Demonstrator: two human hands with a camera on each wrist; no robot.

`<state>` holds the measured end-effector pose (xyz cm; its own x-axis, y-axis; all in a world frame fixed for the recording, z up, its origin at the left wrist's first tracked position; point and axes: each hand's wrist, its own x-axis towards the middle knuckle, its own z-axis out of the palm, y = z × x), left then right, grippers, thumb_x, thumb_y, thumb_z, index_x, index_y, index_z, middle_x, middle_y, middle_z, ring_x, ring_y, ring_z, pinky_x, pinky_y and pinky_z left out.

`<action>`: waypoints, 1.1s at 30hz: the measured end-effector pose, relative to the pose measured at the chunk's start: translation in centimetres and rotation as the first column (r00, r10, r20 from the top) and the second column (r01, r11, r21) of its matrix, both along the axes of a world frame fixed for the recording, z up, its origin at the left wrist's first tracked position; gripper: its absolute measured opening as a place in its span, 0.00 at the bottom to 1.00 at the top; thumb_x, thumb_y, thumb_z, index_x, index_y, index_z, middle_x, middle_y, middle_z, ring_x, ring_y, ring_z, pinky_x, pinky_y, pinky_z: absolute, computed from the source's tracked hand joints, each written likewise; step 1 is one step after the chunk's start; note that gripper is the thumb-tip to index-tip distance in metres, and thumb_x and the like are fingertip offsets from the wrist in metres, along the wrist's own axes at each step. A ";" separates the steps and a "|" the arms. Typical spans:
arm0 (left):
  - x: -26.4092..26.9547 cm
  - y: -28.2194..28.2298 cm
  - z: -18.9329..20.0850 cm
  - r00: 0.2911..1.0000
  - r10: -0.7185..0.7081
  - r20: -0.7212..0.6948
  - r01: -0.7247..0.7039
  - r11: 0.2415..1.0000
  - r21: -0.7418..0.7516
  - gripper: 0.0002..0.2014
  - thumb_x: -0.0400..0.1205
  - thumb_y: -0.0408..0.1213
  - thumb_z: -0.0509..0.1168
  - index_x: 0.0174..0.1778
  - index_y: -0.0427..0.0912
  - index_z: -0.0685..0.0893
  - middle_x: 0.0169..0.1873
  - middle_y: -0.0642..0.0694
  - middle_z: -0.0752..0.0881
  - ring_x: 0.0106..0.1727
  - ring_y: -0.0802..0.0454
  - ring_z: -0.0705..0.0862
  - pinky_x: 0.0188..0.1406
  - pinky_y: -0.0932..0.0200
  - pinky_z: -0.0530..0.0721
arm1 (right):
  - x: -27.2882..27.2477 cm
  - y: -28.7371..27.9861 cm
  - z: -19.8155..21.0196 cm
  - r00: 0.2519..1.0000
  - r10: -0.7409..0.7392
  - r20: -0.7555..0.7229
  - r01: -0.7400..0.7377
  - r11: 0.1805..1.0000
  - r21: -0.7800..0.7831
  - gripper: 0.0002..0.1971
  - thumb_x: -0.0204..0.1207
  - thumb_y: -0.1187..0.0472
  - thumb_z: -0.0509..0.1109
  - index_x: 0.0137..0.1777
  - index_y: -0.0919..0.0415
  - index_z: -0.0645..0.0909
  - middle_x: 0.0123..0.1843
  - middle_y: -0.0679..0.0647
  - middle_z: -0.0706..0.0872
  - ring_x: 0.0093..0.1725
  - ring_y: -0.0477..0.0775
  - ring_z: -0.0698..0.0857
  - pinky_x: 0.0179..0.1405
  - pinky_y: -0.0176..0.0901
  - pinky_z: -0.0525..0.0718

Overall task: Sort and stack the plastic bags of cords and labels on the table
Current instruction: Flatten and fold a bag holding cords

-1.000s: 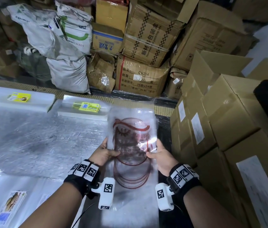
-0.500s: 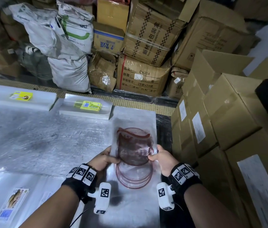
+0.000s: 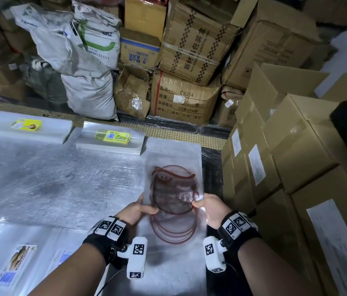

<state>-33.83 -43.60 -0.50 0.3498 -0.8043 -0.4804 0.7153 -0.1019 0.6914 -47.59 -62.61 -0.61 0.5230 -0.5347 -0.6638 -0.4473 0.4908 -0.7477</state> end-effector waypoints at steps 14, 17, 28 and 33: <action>2.1 0.1 -3.1 0.998 -0.005 -0.059 0.012 0.992 0.128 0.45 0.60 0.20 0.80 0.75 0.24 0.70 0.67 0.21 0.78 0.72 0.24 0.75 0.79 0.30 0.64 | -1.6 -0.5 2.3 0.959 0.214 0.187 -0.244 0.956 0.161 0.34 0.79 0.79 0.61 0.80 0.48 0.68 0.71 0.69 0.82 0.67 0.71 0.83 0.61 0.69 0.82; 2.0 0.0 -3.2 0.989 0.003 -0.146 0.011 0.995 0.099 0.48 0.59 0.17 0.80 0.76 0.24 0.66 0.67 0.18 0.76 0.69 0.23 0.77 0.74 0.30 0.72 | -1.8 -0.4 1.4 0.963 0.174 0.204 -0.207 0.967 0.150 0.37 0.78 0.80 0.62 0.82 0.50 0.64 0.65 0.68 0.86 0.65 0.71 0.85 0.62 0.62 0.84; 0.1 -1.0 -1.1 0.983 0.180 -0.021 -0.167 0.946 0.276 0.28 0.69 0.12 0.56 0.64 0.32 0.79 0.58 0.25 0.84 0.61 0.26 0.83 0.60 0.30 0.82 | -1.2 1.3 0.7 0.968 0.225 0.106 -0.222 0.974 -0.042 0.33 0.73 0.77 0.66 0.74 0.50 0.75 0.62 0.61 0.87 0.60 0.63 0.88 0.62 0.56 0.84; 0.5 -0.1 -1.9 0.987 0.152 -0.050 -0.133 0.953 0.273 0.30 0.67 0.14 0.63 0.68 0.20 0.75 0.63 0.19 0.80 0.65 0.21 0.80 0.69 0.27 0.76 | -1.4 0.8 0.8 0.969 0.090 0.230 -0.137 0.971 0.197 0.28 0.78 0.76 0.64 0.77 0.57 0.73 0.71 0.69 0.81 0.65 0.69 0.84 0.70 0.61 0.79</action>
<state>-33.32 -43.68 -2.44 0.4094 -0.5870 -0.6984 0.7809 -0.1704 0.6010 -49.00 -61.80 0.20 0.7165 -0.3245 -0.6176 -0.3467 0.6026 -0.7188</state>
